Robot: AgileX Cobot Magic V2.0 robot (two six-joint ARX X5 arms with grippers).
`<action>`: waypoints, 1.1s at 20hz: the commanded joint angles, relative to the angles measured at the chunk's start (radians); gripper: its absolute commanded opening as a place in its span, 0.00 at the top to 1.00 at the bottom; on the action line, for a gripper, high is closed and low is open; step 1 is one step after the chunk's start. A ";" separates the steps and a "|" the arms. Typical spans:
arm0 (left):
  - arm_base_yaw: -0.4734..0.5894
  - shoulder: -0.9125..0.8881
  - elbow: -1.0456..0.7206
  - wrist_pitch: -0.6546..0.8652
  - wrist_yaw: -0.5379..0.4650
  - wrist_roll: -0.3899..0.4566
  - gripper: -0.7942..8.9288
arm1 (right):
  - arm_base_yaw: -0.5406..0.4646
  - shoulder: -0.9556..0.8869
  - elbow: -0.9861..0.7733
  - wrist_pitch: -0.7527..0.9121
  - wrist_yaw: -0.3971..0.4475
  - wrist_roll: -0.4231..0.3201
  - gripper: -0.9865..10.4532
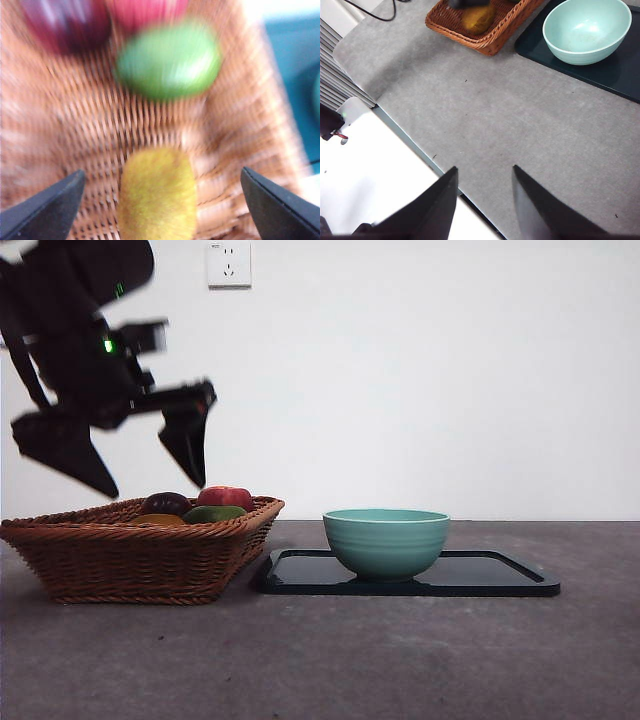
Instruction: Pick up the wifruite, put it on the bowl, pick up the plate, put it on desk
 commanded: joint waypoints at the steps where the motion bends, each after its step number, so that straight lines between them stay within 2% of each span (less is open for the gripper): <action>1: -0.009 -0.086 0.010 -0.034 0.013 0.007 0.40 | 0.005 0.002 0.012 0.016 0.005 0.011 0.77; 3: -0.015 -0.204 0.010 -0.101 0.105 0.034 0.40 | 0.005 0.002 0.012 0.021 0.023 0.011 0.77; 5: -0.015 -0.320 0.010 -0.190 0.249 0.066 0.41 | 0.005 0.002 0.012 0.040 0.031 0.011 0.77; 8: -0.015 -0.469 0.010 -0.323 0.371 0.090 0.41 | 0.005 0.002 0.012 0.061 0.031 0.026 0.77; 12: -0.015 -0.582 0.010 -0.426 0.511 0.133 0.41 | 0.005 0.002 0.012 0.061 0.031 0.037 0.77; 18: -0.015 -0.642 0.010 -0.540 0.564 0.220 0.41 | 0.005 0.002 0.012 0.061 0.031 0.055 0.77; 22: -0.016 -0.642 0.010 -0.544 0.564 0.223 0.41 | 0.005 0.002 0.012 0.061 0.031 0.059 0.77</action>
